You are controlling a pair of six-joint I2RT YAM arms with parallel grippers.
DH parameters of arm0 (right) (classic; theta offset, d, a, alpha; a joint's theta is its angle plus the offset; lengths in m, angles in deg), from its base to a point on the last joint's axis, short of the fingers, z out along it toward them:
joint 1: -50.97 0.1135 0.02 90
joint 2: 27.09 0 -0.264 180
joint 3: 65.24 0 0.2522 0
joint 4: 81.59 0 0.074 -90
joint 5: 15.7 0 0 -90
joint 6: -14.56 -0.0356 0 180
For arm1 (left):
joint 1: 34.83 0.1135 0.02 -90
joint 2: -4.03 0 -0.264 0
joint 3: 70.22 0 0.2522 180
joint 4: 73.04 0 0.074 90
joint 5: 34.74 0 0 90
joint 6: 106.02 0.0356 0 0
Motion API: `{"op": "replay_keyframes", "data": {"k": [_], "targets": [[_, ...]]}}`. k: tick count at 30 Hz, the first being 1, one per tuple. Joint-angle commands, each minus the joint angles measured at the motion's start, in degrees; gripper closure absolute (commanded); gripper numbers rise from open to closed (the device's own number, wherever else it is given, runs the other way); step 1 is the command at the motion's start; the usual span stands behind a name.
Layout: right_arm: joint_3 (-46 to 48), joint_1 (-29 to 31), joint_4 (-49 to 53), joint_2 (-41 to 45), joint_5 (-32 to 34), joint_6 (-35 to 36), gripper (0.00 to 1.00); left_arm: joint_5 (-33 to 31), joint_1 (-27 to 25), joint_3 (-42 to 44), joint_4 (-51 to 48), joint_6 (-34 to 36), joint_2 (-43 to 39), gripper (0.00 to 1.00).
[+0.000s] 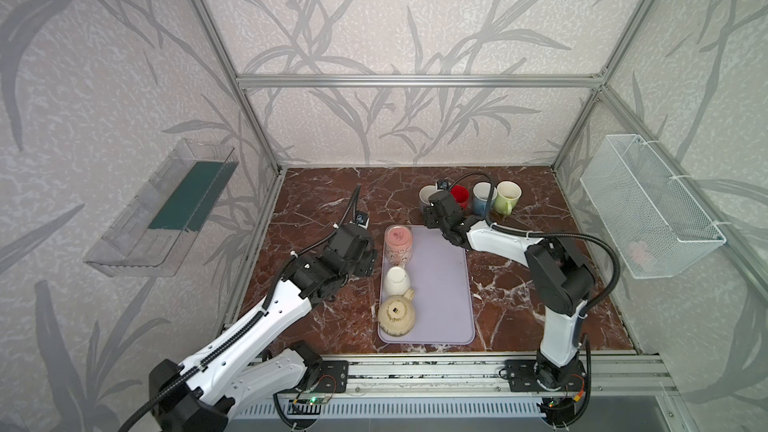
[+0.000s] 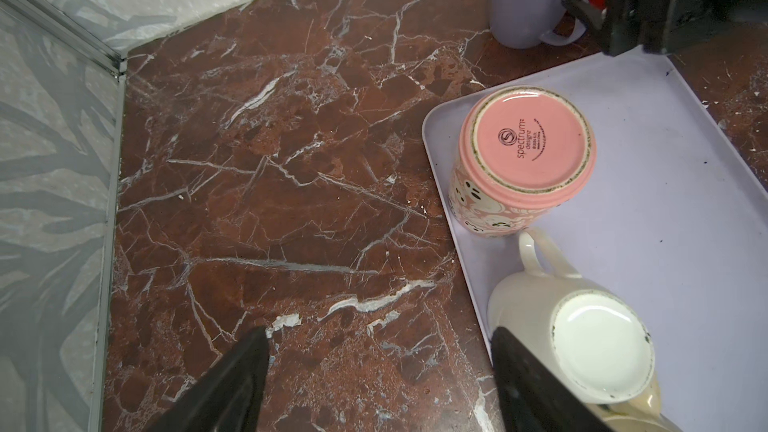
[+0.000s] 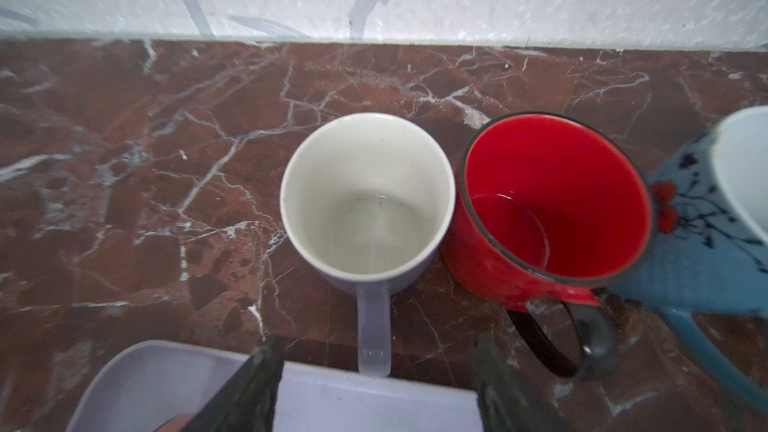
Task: Turn the mug right side up
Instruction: 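Open the right gripper and draw back while the left gripper reaches over the pink mug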
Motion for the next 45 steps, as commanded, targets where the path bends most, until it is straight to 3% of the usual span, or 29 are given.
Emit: {"op": "replay_keyframes", "data": {"k": [1, 7, 11, 14, 23, 31, 45], "targets": [[5.23, -0.25, -5.07, 7.72, -6.18, 1.62, 0.22, 3.37, -0.04, -5.05, -2.79, 0.14, 1.83, 0.14], [19.15, -0.49, -7.62, 21.31, -15.59, -1.16, 0.17, 7.02, 0.05, -13.09, -4.67, -0.78, 9.14, 0.07], [29.18, -0.53, -9.82, 31.73, -19.17, -3.65, 0.16, 9.36, 0.69, -22.33, -9.23, -1.06, 18.75, 0.16], [34.20, -0.56, -8.66, 38.98, -20.59, -4.70, 0.15, 11.50, 1.41, -29.47, -13.65, -2.08, 26.11, 0.21], [40.04, -0.77, -3.04, 56.38, -19.58, -4.48, 0.11, 15.03, 3.95, -48.90, -24.38, 0.17, 44.89, 0.21], [41.28, -1.46, -2.56, 60.75, -18.69, -4.29, 0.09, 21.37, 3.93, -66.59, -35.24, 3.21, 60.62, 0.29], [41.99, -2.94, -4.41, 58.62, -20.60, -5.76, 0.09, 24.73, 2.57, -73.15, -37.08, 5.09, 70.36, 0.32]]}}
